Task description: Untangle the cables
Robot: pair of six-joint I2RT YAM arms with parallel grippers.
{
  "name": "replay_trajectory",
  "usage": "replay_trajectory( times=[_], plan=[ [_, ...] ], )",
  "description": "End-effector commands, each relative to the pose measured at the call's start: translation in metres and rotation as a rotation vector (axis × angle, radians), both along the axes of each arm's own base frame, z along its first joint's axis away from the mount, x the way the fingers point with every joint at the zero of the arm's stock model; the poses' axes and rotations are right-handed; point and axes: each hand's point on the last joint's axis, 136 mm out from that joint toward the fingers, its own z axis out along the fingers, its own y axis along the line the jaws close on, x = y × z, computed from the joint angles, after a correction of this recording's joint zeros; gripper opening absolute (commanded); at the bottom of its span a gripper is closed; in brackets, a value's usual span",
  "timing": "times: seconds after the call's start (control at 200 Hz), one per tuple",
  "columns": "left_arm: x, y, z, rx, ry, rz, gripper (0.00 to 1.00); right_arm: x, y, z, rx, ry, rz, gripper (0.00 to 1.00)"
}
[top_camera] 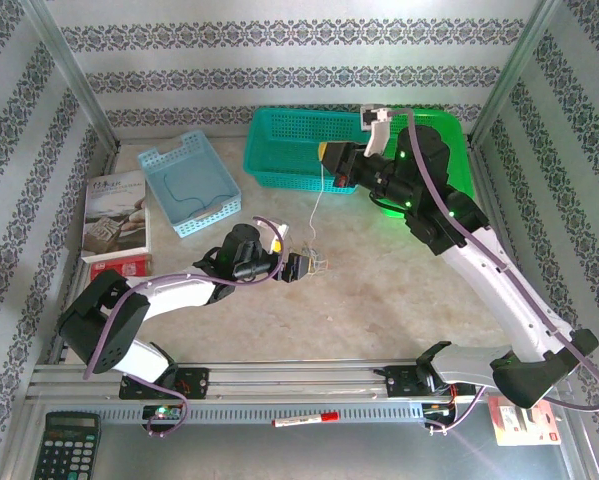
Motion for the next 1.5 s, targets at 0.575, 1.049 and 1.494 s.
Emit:
replay_trajectory(
  times=[0.575,1.049,1.494],
  plan=[
    [0.020,-0.045,0.039,-0.138,-0.095,-0.114,0.91,-0.013,0.025,0.009,0.011,-0.029,0.073,0.00],
    [0.017,-0.049,-0.015,-0.167,0.013,-0.111,0.55,-0.021,0.021,0.083,0.145,-0.139,0.102,0.00],
    [0.001,-0.036,-0.047,-0.150,0.078,-0.087,0.47,-0.013,-0.037,0.188,0.315,-0.347,-0.024,0.00]
  ],
)
